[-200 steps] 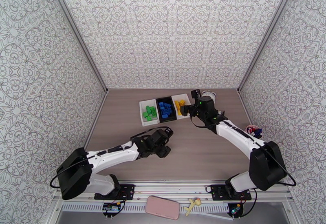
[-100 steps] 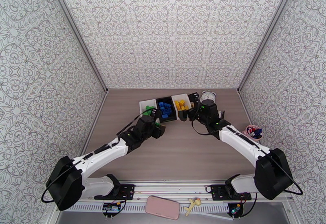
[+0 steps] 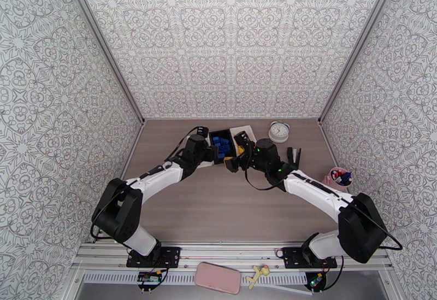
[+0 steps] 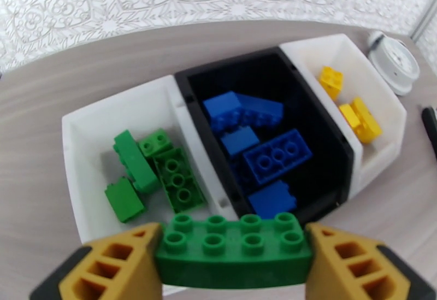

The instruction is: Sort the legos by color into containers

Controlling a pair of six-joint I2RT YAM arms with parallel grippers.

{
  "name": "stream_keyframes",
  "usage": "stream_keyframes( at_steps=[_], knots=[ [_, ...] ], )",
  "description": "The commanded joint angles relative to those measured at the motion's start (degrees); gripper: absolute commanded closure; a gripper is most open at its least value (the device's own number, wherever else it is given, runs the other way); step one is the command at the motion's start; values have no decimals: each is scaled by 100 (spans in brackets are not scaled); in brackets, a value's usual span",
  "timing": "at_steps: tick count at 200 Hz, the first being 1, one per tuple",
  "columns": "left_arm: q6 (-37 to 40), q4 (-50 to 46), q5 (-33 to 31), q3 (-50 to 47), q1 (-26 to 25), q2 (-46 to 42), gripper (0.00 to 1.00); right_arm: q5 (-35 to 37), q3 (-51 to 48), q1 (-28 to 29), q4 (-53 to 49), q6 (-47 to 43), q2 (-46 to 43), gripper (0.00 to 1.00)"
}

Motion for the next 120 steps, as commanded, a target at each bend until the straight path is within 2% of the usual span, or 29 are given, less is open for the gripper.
stream_keyframes(
  at_steps=[1,43,84,120],
  knots=[
    [-299,-118,-99,293,215,150,36,93,189,47,85,-160,49,1],
    [-339,-616,-314,823,512,615,36,65,213,64,111,-165,102,1],
    [-389,-695,-352,1256,720,1131,35,69,282,64,139,-175,110,0],
    [-467,-650,-241,1492,807,1413,30,107,275,64,138,-117,93,1]
  ],
)
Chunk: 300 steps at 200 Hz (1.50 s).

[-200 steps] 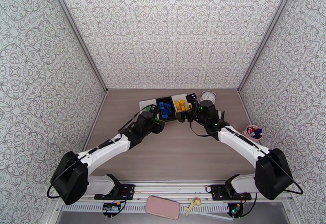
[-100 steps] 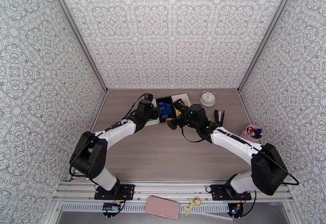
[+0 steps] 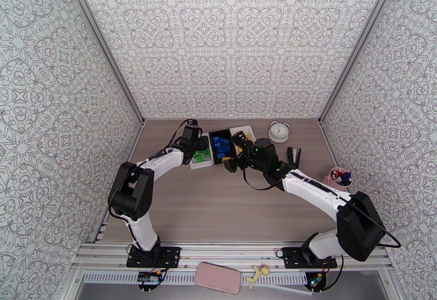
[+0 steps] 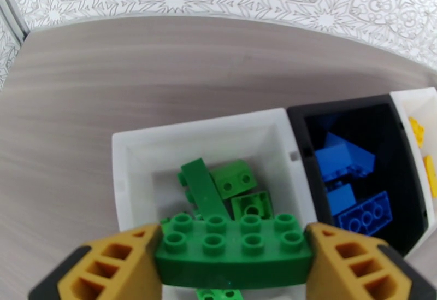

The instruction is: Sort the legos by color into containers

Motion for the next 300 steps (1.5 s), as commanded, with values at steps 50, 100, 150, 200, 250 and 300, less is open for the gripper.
stream_keyframes(
  at_steps=[50,100,150,200,250,300],
  knots=[
    [-11,235,32,7,-26,-343,5,292,158,33,40,29,-19,0],
    [295,818,-93,-929,-116,-1427,0,787,-17,25,372,256,-86,0],
    [809,1595,-518,-2404,-147,-2766,0,1520,-501,-80,848,229,-353,0],
    [1637,1980,-901,-3979,-80,-4364,0,2139,-1339,-702,1323,379,-905,0],
    [1906,1927,-1232,-4854,216,-5093,0,3139,-1879,-1598,1019,-150,-1212,0],
    [2131,2824,-1429,-5423,737,-5001,0,3510,-2418,-2384,1671,29,-791,1]
  ],
)
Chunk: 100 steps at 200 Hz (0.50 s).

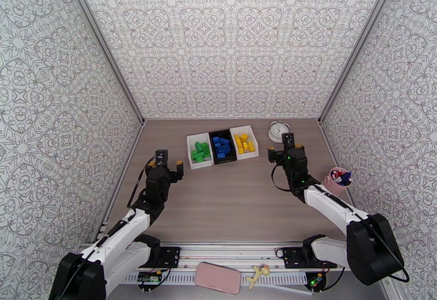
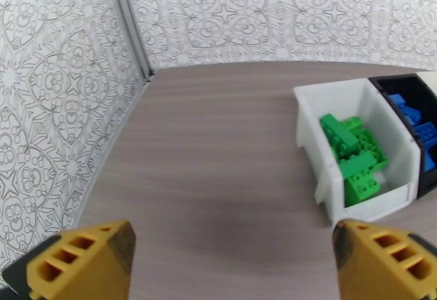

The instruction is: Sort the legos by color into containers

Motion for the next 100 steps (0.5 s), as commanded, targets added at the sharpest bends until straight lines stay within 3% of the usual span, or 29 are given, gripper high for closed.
stream_keyframes(
  at_steps=[1,35,100],
  knots=[
    [271,691,-32,-286,310,127,0,326,-312,-277,390,45,253,1],
    [196,1792,660,-498,956,1039,0,160,-690,-567,1537,-54,808,0],
    [308,2340,1297,301,1305,2470,0,-1098,-1032,-1190,2432,137,1159,0]
  ],
)
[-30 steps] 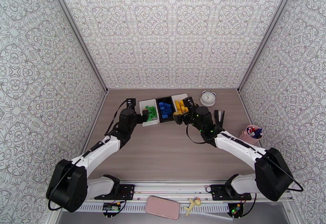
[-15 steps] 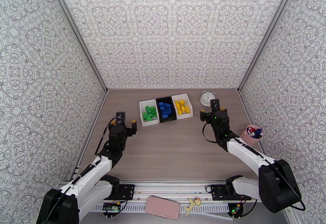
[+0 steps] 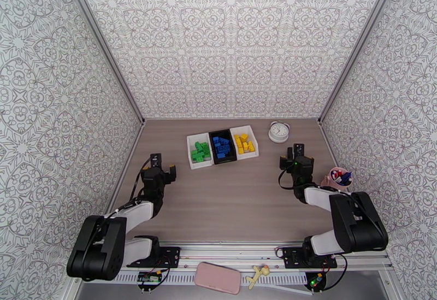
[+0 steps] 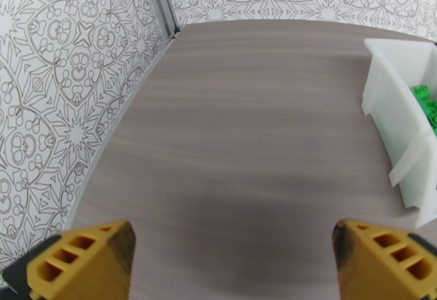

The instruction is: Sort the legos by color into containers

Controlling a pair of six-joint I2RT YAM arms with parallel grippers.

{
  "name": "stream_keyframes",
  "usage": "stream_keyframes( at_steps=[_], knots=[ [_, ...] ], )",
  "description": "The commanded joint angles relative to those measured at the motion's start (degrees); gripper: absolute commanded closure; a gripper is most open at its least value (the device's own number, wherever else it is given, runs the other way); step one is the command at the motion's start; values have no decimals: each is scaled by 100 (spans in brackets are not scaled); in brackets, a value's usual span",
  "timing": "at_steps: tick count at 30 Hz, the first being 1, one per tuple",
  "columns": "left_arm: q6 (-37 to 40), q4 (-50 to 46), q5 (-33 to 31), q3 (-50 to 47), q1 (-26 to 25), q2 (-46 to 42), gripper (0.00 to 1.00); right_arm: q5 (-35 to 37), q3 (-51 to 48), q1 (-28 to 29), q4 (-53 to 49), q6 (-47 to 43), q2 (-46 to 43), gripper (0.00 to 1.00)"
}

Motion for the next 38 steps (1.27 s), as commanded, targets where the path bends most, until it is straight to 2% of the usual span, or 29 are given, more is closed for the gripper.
stream_keyframes(
  at_steps=[1,4,6,9,38],
  knots=[
    [149,602,448,366,106,404,0,-631,-281,-113,735,75,57,0],
    [109,895,382,574,200,1013,0,-725,-460,-124,1216,37,224,1],
    [-90,547,636,695,388,970,0,-777,-436,-148,1183,42,221,0],
    [-203,541,775,716,517,1017,0,-809,-418,-157,1115,45,221,0],
    [-182,555,788,723,505,1039,0,-843,-403,-185,1075,45,205,0]
  ],
)
